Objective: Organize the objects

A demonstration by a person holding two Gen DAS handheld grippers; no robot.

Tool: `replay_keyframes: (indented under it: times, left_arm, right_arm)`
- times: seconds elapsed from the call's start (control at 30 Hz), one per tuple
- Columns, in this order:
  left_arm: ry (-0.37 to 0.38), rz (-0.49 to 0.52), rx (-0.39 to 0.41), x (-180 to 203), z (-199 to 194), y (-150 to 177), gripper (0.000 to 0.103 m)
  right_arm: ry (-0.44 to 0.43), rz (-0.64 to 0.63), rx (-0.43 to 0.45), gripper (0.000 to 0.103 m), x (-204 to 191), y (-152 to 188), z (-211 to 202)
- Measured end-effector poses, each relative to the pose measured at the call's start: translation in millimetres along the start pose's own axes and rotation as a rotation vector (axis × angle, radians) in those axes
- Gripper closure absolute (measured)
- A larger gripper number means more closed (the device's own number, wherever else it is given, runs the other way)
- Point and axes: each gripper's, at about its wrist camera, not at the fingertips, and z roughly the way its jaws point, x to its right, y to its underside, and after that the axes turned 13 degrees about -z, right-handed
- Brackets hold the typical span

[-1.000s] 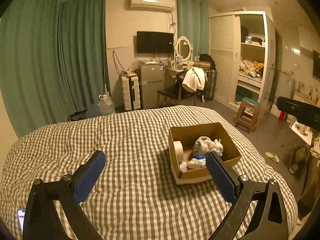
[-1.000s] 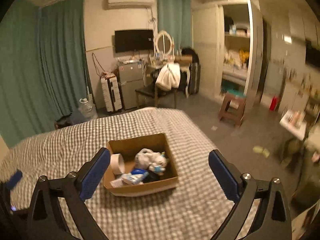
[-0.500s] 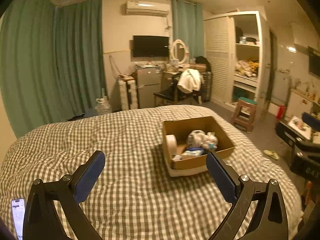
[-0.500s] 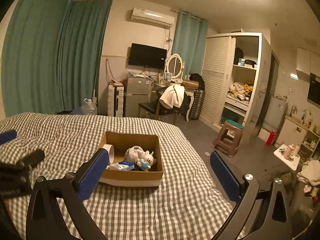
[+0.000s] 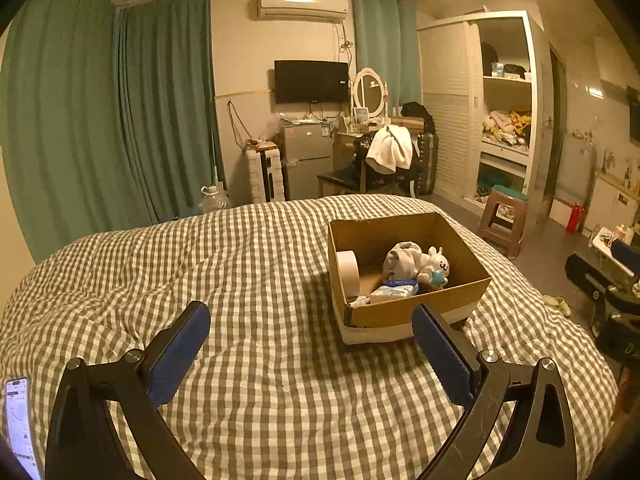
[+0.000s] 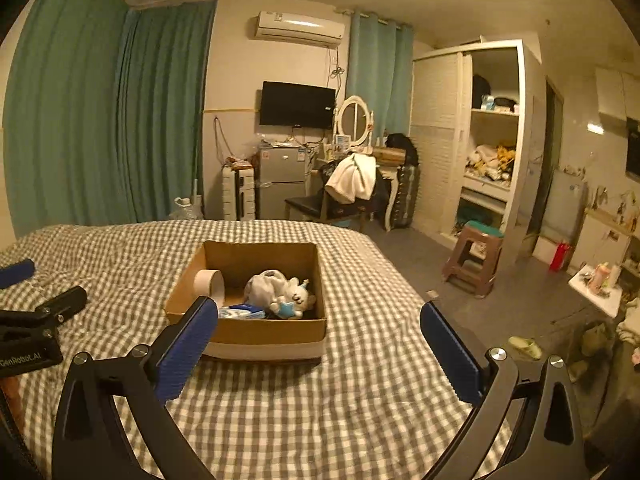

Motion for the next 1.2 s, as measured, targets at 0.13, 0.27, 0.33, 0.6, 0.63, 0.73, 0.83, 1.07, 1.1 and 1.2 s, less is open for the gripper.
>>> replay_keyframes:
  times: [0.13,0.27,0.33,0.6,0.63,0.73,0.83,1.07,1.1,1.2]
  left_arm:
    - [-0.009,0.002,-0.006,-1,0,1,0.000]
    - [-0.012,-0.005,-0.008,-3,-1,1,0.000]
    - [-0.004,-0.013,-0.008,-4,-2,1,0.000]
    - [-0.012,-0.028,0.001,-7,-1,1,0.000]
    - [-0.012,-0.031,0.002,-7,-1,1,0.000]
    - [-0.019,-0.040,-0.003,-8,0,0,0.000]
    - [-0.031,-0.043,0.003,-9,1,0,0.000]
    - [-0.040,-0.044,0.028,-11,-2,-1,0.000]
    - [-0.038,-0.042,0.027,-11,-3,-1,0.000]
    - [-0.038,-0.043,0.022,-12,-2,-1,0.000]
  right_arm:
    - [-0.010,-0.004,-0.007,0.001,-4,1,3]
    - [-0.016,-0.005,-0.017,0.001,-6,2,5]
    - [-0.011,-0.010,-0.023,0.001,-7,2,7]
    - [-0.012,-0.003,-0.040,0.001,-5,6,14]
    - [-0.012,-0.004,-0.039,0.001,-5,6,14]
    - [-0.017,-0.007,-0.044,0.001,-7,8,15]
    - [-0.020,-0.007,-0.051,0.001,-8,9,18]
    - [-0.027,-0.015,-0.066,0.001,-10,10,21]
    - [-0.024,-0.016,-0.069,0.001,-10,11,22]
    - [-0.023,-0.015,-0.076,0.001,-10,12,23]
